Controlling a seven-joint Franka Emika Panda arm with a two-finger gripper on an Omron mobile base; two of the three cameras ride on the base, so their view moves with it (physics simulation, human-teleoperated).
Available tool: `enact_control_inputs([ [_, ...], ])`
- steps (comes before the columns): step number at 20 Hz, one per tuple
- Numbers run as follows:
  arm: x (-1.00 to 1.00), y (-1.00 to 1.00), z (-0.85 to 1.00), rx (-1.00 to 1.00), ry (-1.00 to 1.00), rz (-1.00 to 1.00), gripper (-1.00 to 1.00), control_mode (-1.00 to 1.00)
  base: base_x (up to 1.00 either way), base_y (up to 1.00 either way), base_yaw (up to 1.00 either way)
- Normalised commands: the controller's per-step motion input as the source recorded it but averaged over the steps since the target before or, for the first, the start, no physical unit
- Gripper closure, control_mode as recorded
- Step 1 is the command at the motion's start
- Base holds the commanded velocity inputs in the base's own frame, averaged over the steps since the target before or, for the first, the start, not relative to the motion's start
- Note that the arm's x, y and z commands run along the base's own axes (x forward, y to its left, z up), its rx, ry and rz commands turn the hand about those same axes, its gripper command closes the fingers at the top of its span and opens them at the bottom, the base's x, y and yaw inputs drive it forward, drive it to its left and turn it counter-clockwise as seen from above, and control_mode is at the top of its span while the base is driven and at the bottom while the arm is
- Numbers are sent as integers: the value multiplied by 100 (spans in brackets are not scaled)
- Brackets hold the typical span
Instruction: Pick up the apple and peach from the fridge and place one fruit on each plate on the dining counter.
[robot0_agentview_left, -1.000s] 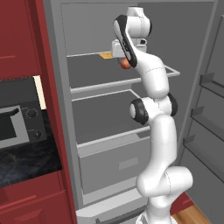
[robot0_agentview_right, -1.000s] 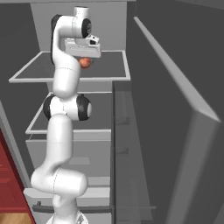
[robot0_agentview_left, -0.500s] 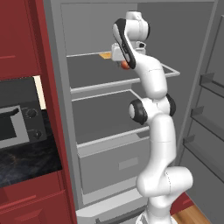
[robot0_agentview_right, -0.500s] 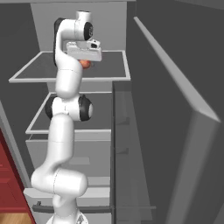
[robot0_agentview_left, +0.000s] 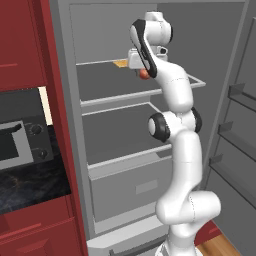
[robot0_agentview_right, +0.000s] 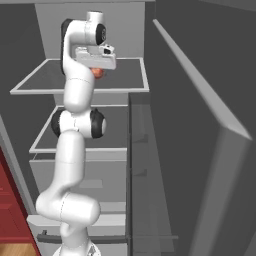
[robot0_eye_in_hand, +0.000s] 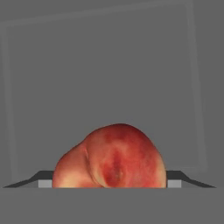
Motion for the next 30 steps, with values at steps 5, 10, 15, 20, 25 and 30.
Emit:
enact_control_inputs([
  [5,-32,0,-4,1,0,0,100,-100,0,0,0],
  [10,-72,-4,-30,3,-12,0,100,-100,0,0,0],
  [15,-95,-6,-22,8,-20,0,100,-100,0,0,0],
  [20,-100,-5,-47,10,-29,0,100,-100,0,0,0],
  [25,-77,0,-73,10,-46,-3,100,-100,0,0,0],
  [30,-95,0,-3,6,-41,-2,100,-100,0,0,0],
])
